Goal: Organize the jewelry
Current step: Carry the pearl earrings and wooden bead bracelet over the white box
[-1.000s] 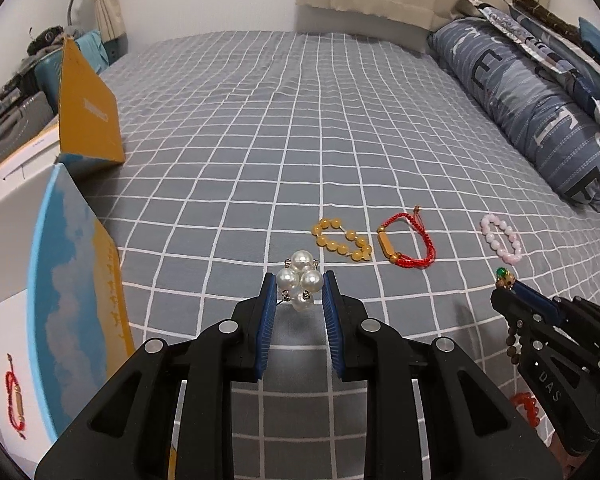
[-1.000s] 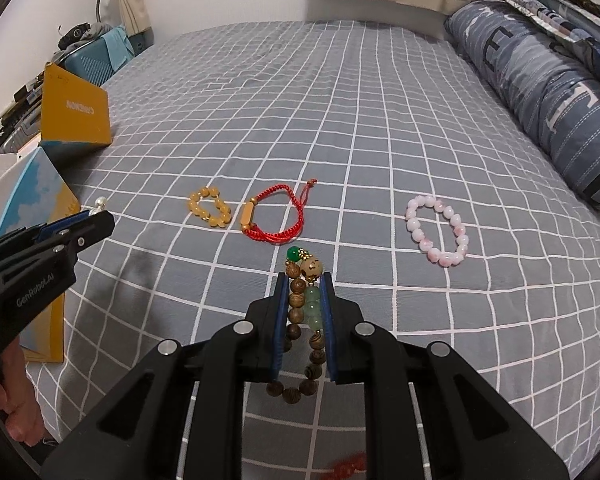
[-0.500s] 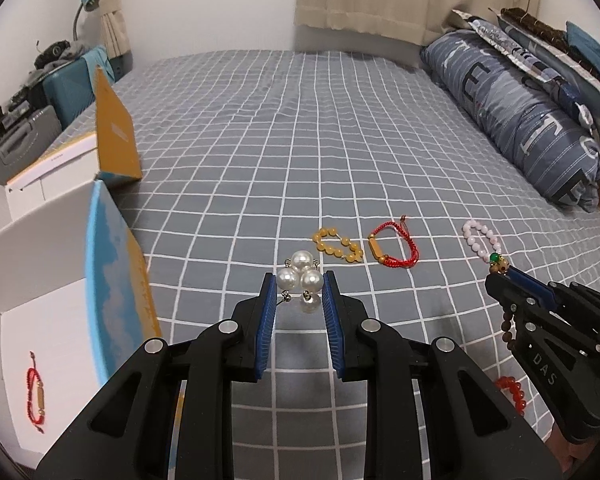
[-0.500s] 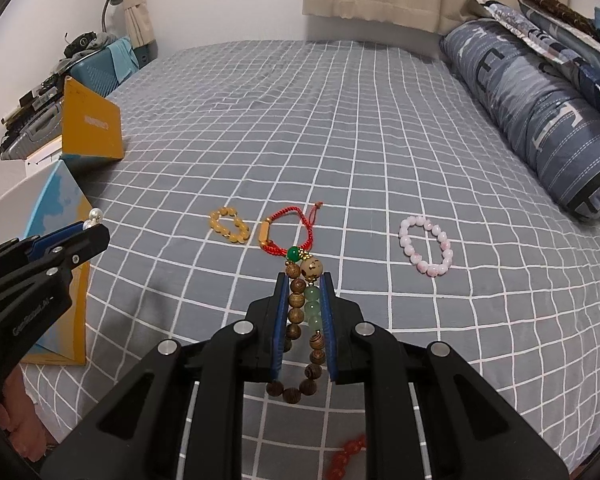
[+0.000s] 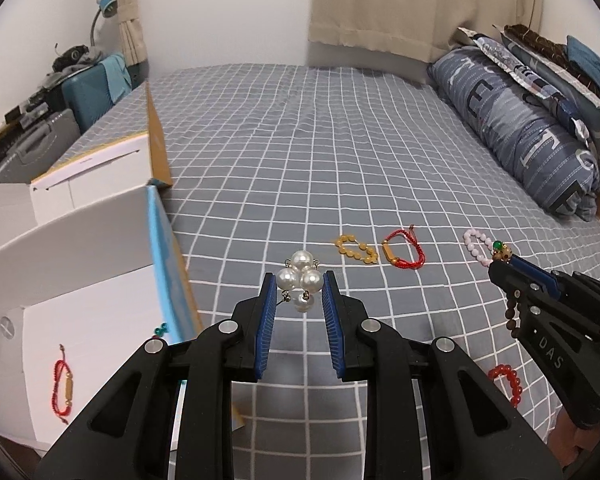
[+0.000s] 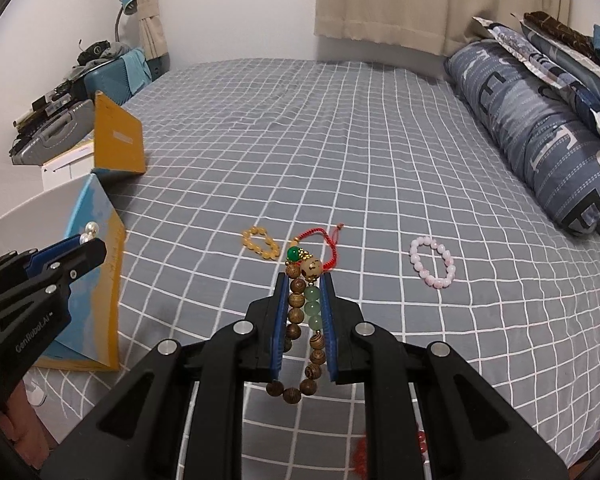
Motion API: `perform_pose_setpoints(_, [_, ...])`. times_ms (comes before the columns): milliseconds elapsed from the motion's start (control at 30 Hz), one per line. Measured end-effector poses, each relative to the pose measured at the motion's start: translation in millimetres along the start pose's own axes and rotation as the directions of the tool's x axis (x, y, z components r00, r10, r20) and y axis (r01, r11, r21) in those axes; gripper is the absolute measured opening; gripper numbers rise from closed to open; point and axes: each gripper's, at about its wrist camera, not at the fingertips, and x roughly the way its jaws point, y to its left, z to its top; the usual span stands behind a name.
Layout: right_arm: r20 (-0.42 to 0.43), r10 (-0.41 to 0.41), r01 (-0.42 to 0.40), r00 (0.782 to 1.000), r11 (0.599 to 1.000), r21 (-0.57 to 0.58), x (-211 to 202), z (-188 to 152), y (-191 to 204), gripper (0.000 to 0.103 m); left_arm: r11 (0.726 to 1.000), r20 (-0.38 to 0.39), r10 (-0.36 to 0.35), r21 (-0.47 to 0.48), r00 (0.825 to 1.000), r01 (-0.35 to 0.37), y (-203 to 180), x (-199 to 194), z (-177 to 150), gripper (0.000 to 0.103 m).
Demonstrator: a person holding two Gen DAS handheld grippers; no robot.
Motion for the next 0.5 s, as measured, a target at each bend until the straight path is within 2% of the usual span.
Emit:
perform_pose_setpoints(267, [0.014,0.012,-0.011,1.000,1.000,-0.022,-8,6,27,0.015,0.999,0.020,0.038,-0.032,0.999,-0.038,31,-25,-4,0.023])
perform_pose_setpoints(500, [0.032,0.057,-0.056,0.998,0.997,-0.055,-15,15,66,0.015,0.994,0.034,0.081,-0.077,0.996,-0.078,70,-46,-12,0.023])
